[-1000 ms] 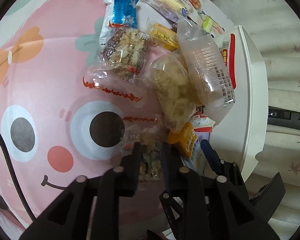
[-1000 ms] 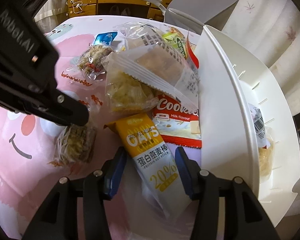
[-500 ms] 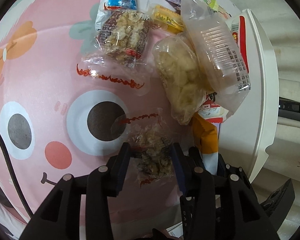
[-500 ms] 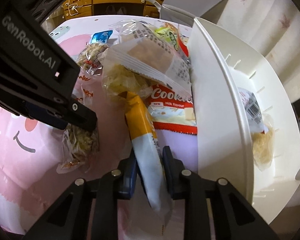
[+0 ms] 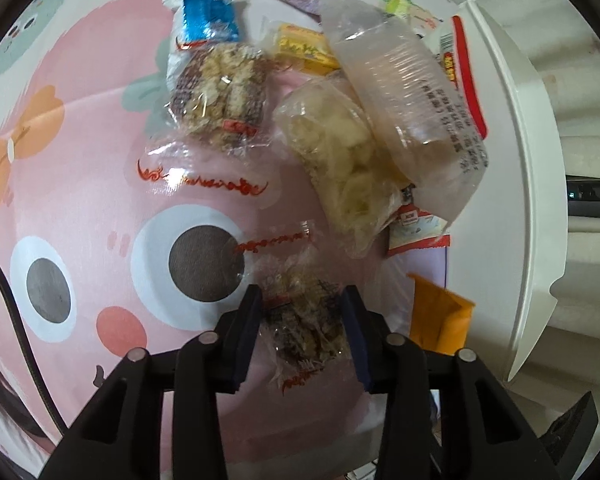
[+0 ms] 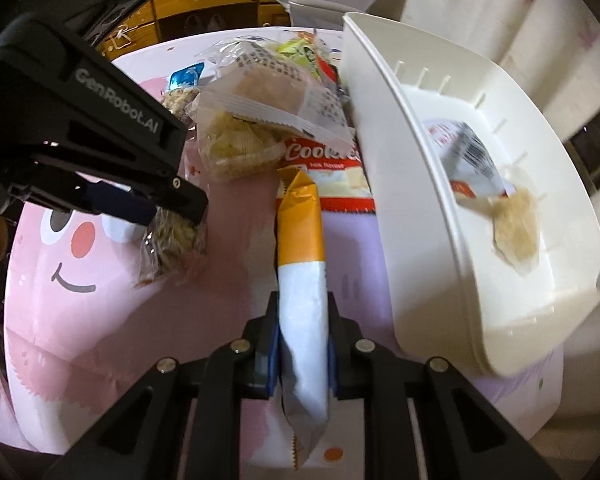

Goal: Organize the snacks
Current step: 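Grasp the OATS protein bar with the right tool while the left tool approaches the nut bag, then close the left tool on the brown nut snack bag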

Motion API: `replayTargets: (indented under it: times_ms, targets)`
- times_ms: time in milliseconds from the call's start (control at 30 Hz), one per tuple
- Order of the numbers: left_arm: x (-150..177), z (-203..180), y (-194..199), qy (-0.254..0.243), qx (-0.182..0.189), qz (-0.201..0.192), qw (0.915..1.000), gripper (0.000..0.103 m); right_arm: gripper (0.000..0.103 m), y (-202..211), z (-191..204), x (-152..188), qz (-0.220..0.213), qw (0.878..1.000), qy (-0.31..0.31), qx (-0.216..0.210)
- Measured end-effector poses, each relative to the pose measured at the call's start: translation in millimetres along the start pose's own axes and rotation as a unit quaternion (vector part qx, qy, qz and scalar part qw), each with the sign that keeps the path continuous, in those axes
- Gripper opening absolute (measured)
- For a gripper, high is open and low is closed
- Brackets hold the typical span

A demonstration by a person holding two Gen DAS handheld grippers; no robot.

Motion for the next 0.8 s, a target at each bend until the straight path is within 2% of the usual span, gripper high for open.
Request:
replayTargets:
  times_ms: [133, 200, 333, 400, 533, 600, 700, 767, 800]
  targets:
    - [4, -1, 4, 0.005, 0.011, -0.012, 0.9999, 0.03, 0.018, 12, 0, 9, 0.002, 1.0, -0.016, 0.002]
    - [7, 3, 8, 0.013, 0.018, -0.016, 0.9996, 0.023, 0.018, 21, 2, 15, 0.002, 1.0, -0.021, 0.002]
    - [13, 10, 16, 0.022, 0.028, -0.021, 0.9991, 0.017, 0.018, 31, 18, 21, 0.004, 0.999, -0.034, -0.006]
    - [16, 14, 21, 0.016, 0.028, -0.03, 0.999, 0.001, 0.018, 38, 21, 25, 0.008, 0.999, -0.041, -0.013]
    - [23, 18, 29, 0.024, 0.034, -0.026, 0.9988, 0.002, 0.018, 52, 25, 30, 0.009, 0.999, -0.036, -0.016]
    - [27, 21, 29, 0.027, 0.03, -0.019, 0.999, 0.007, 0.018, 53, 23, 31, 0.01, 0.999, -0.036, -0.016]
    - [38, 22, 29, 0.027, 0.027, -0.013, 0.9992, 0.023, 0.018, 58, 19, 33, 0.013, 0.999, -0.037, -0.017]
    - [43, 21, 26, 0.023, 0.018, -0.01, 0.9995, 0.037, 0.018, 58, 16, 33, 0.014, 0.999, -0.035, -0.018]
    - [44, 20, 24, 0.022, 0.014, -0.009, 0.9996, 0.04, 0.018, 60, 13, 33, 0.013, 0.999, -0.033, -0.018]
Point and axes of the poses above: each gripper's, at about its wrist camera, not at the fingertips, and y roughly against the way its jaws point, z to its left, x to its underside, the point moved 2 cm from there along -y, roughly the way its jaws point, and after that the axes turned 13 degrees about -z, right-handed, at the moved point
